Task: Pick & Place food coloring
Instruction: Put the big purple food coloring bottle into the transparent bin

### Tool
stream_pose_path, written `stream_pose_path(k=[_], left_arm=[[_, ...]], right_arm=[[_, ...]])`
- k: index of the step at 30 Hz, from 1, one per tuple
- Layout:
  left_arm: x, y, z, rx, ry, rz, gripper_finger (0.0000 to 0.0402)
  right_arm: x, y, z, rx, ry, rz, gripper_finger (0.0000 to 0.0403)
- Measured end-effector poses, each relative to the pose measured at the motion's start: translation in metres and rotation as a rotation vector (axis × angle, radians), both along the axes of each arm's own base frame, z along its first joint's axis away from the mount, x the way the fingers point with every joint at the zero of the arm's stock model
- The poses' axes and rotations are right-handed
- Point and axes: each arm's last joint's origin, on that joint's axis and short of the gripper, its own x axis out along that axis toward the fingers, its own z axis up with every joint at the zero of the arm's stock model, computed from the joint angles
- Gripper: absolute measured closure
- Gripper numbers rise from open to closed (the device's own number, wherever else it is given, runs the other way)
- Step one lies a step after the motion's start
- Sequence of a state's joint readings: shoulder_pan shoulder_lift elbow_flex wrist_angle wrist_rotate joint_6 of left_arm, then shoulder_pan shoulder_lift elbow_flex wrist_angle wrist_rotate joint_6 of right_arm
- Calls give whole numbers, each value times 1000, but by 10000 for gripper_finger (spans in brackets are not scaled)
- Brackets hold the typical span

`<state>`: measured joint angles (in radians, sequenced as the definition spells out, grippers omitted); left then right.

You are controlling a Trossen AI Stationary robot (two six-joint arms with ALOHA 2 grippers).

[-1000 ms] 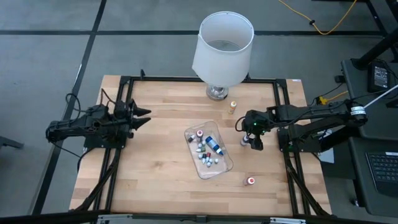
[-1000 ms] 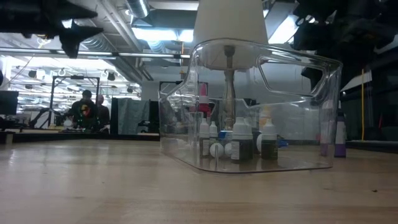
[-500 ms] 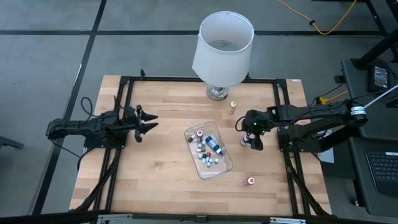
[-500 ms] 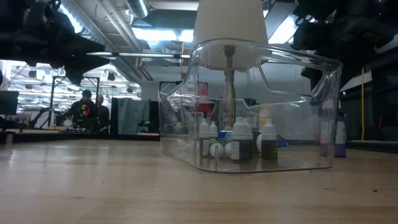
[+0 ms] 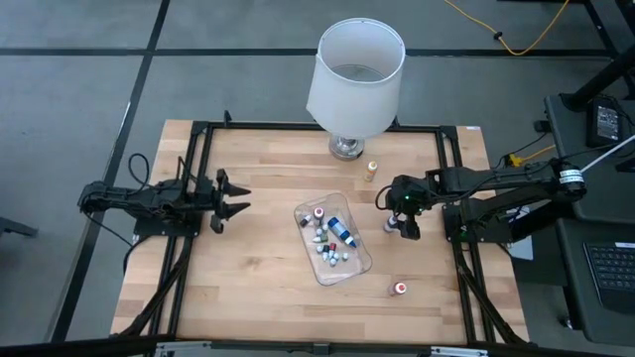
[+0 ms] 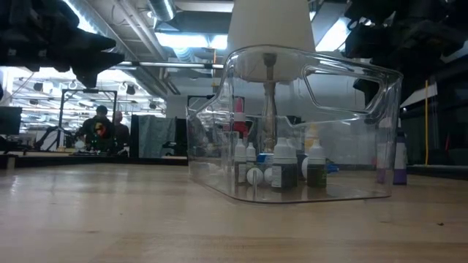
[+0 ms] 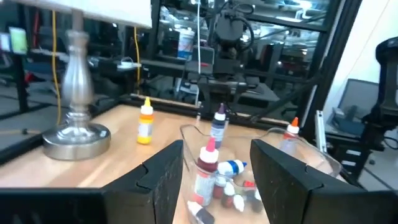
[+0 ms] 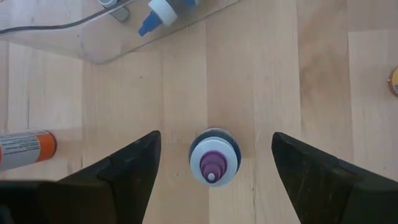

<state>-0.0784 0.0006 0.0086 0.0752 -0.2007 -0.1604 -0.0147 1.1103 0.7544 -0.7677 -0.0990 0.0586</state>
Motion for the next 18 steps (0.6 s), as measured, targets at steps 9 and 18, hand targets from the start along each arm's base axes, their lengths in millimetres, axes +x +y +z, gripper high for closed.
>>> stream_pose_path(k=[9,18], left_arm=[[0,0,-1,-42,6,-15,219],[0,0,-1,-43,5,-15,219]], right_arm=[[0,0,0,6,1,-14,97],[-3,0,-1,20,38,-44,97]])
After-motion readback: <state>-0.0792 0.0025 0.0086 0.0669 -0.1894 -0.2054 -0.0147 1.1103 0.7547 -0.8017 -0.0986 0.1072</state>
